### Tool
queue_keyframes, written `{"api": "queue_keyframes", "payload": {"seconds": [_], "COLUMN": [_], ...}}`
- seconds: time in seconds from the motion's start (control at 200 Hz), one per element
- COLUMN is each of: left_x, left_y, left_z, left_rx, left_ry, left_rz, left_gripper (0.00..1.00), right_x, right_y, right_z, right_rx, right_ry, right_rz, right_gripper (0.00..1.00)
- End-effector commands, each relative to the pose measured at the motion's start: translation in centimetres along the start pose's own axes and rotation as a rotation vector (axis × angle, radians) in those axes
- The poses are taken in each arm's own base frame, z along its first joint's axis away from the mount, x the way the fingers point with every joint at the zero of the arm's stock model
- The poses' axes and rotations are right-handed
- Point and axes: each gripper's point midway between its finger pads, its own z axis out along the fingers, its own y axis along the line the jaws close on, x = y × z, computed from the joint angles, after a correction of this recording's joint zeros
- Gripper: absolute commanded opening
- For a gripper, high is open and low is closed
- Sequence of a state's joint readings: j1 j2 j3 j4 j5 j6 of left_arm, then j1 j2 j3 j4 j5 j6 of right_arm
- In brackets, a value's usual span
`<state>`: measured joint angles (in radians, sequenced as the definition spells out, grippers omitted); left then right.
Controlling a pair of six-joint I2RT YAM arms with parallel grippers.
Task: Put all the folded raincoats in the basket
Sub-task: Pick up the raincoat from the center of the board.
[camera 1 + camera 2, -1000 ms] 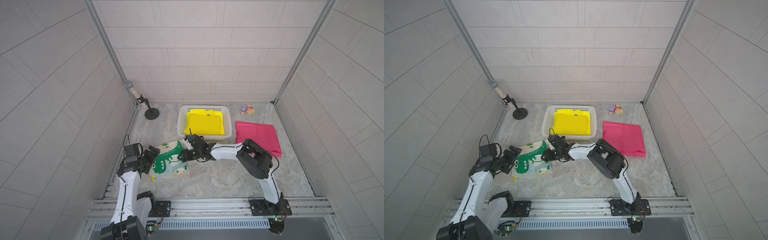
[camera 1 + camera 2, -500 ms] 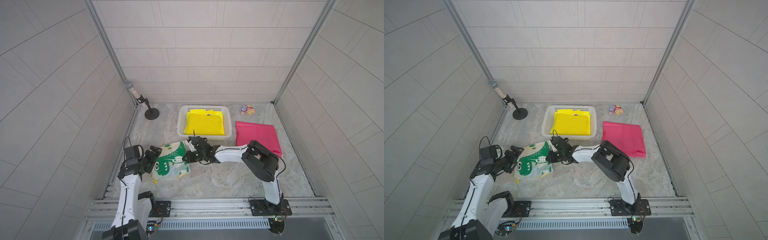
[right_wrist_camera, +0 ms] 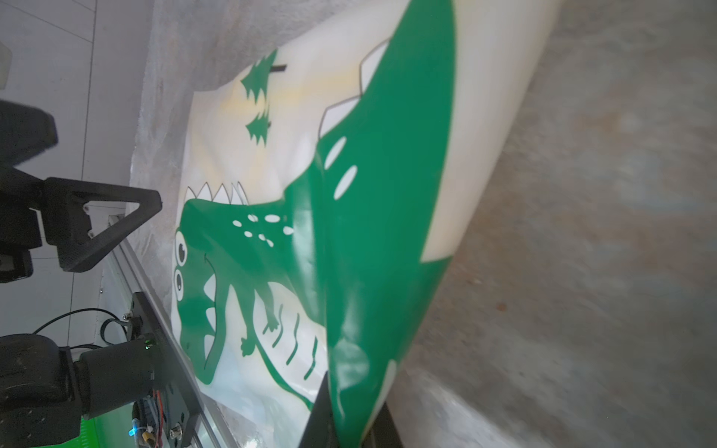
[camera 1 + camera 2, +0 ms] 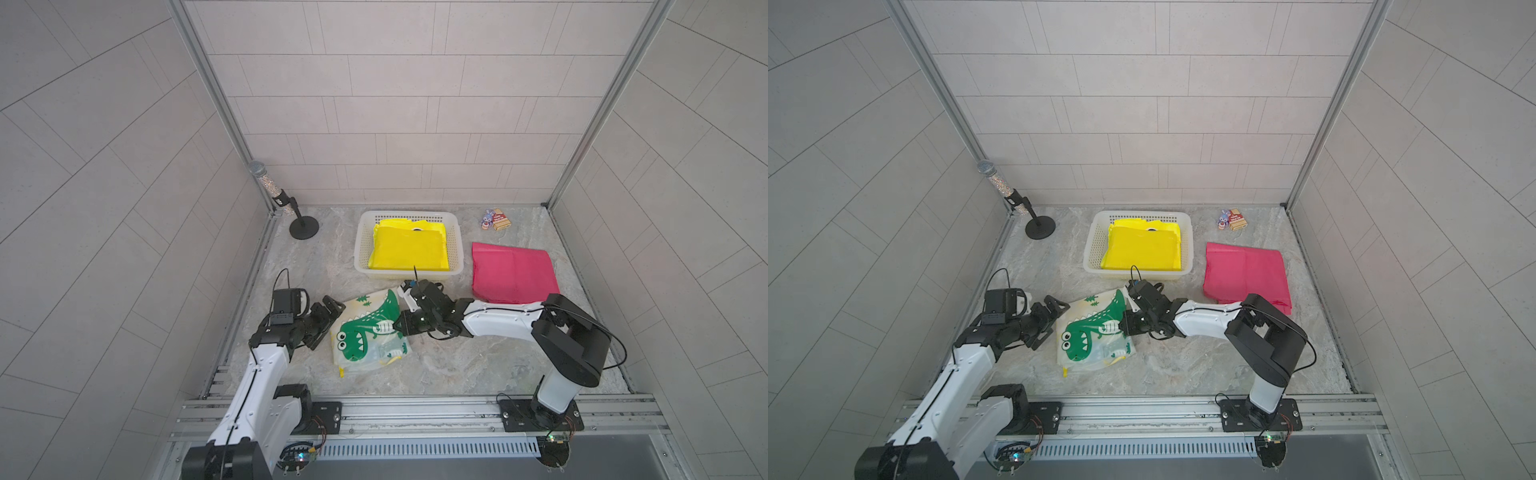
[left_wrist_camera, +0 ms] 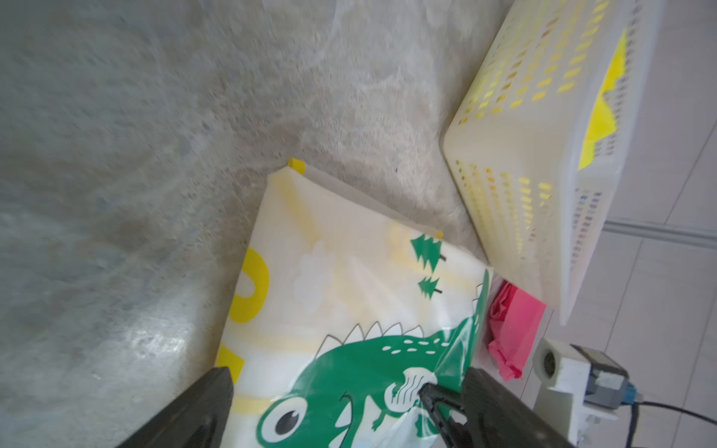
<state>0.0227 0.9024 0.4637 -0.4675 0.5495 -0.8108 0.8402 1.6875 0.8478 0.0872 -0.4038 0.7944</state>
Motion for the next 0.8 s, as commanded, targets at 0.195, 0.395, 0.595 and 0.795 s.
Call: {"api": "queue_keyframes", "payload": {"seconds": [0.195, 0.395, 0.595, 0.795], "left_x": [3.5, 6.0, 7.1, 8.4], "left_y": [0.8, 0.7, 0.7, 2.8], "left_z": [2.5, 5.6, 6.7, 7.2], "left_rx": [-0.135, -0.05, -0.035, -0.096], "left_ry": [0.108, 0.191, 0.224, 0.27], "left_rz": [0.165, 0.188, 0.232, 0.244], "left_gripper": [1.0, 1.0, 0.99, 0.83], "right_x": [1.0, 2.0, 2.6, 2.6], "right_y": [-5.2, -6.5, -6.9, -6.9], "right_z": [-3.2, -4.0, -3.7, -3.4], "right_rx": [0.068, 0.073, 0.082, 0.069], "right_ry": [-0.089, -0.092, -0.074, -0.076], "right_rz": [0.122, 0.144, 0.136, 0.149], "right_gripper": [0.01, 0.01, 0.01, 0.0]}}
